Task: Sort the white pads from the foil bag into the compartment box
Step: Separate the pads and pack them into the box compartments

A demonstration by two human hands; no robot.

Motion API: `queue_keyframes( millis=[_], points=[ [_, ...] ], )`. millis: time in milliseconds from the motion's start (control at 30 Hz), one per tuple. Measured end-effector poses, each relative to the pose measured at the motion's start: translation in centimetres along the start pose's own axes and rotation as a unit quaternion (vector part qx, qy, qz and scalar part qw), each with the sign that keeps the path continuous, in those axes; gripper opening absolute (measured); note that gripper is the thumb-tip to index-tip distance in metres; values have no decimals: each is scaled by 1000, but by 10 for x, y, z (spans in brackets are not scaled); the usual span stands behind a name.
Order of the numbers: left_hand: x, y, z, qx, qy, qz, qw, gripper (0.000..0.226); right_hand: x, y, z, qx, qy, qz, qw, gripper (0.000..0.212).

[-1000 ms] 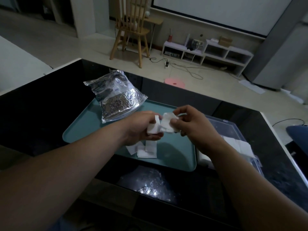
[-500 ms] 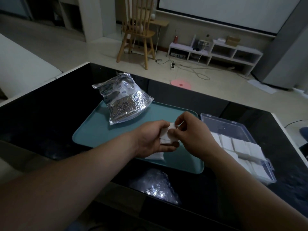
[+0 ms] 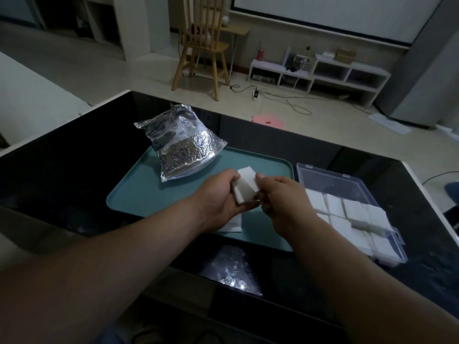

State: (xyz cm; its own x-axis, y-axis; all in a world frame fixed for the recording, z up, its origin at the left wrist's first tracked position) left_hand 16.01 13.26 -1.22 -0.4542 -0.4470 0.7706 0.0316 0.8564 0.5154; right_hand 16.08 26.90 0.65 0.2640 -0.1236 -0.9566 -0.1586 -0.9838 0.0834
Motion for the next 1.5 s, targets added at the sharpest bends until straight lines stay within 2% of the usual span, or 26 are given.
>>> queue_keyframes(
  millis=[133, 200, 267, 433, 533, 600, 667, 733, 933, 1000, 1100, 1200, 1367, 1433, 1500],
  points=[
    [-7, 6, 3, -17, 18, -23, 999, 29, 1, 4, -11, 53, -77, -142, 985, 20],
    [-8, 7, 2, -34, 24, -24, 999, 20, 2, 8, -11, 48, -122, -212, 969, 23],
    [-5, 8, 2, -35, 42, 4, 999, 11, 1, 13, -11, 29, -141, -237, 961, 19],
    [30, -13, -2, 84, 89, 58, 991, 31, -10, 10, -3, -16, -165, -233, 958, 11],
    [46, -25, -11, 115, 79, 71, 988, 35, -8, 5, 5, -65, -182, -387, 901, 18],
    [46, -26, -16, 126, 68, 87, 986, 36, 3, 10, 5, -127, -160, -483, 852, 35],
    [43, -25, -18, 136, 59, 102, 984, 37, 15, 17, 6, -163, -147, -561, 798, 53],
    [41, -24, -17, 140, 52, 107, 983, 38, 21, 21, 8, -170, -138, -602, 768, 55],
    [41, -27, -20, 130, 25, 130, 983, 37, 19, 18, 12, -159, -103, -548, 815, 17],
    [40, -27, -19, 128, 20, 137, 982, 38, 20, 15, 12, -155, -106, -537, 822, 20],
    [39, -26, -17, 125, 22, 145, 981, 39, 19, 14, 9, -177, -94, -540, 817, 47],
    [36, -26, -13, 120, 20, 159, 980, 36, 17, 16, 7, -191, -96, -561, 800, 37],
    [31, -30, -10, 122, 14, 182, 976, 36, 14, 20, 6, -175, -123, -550, 807, 13],
    [32, -31, -9, 122, 16, 176, 977, 38, 10, 13, 8, -170, -118, -527, 825, 13],
    [34, -32, -8, 119, 17, 173, 978, 39, 4, 5, 10, -158, -113, -494, 848, 25]
  ],
)
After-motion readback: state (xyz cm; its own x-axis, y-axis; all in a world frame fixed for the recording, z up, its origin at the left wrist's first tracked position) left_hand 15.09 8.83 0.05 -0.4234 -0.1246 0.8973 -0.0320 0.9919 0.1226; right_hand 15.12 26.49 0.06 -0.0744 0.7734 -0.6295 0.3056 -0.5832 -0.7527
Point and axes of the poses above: each hand's wrist, its own z-axis towards the middle knuckle, its own y-axis out of the palm, x = y × z, the point moved 2 cm from there along z, towards the middle knuckle, and after that the axes turned 6 degrees about z, right-handed, at the moved point
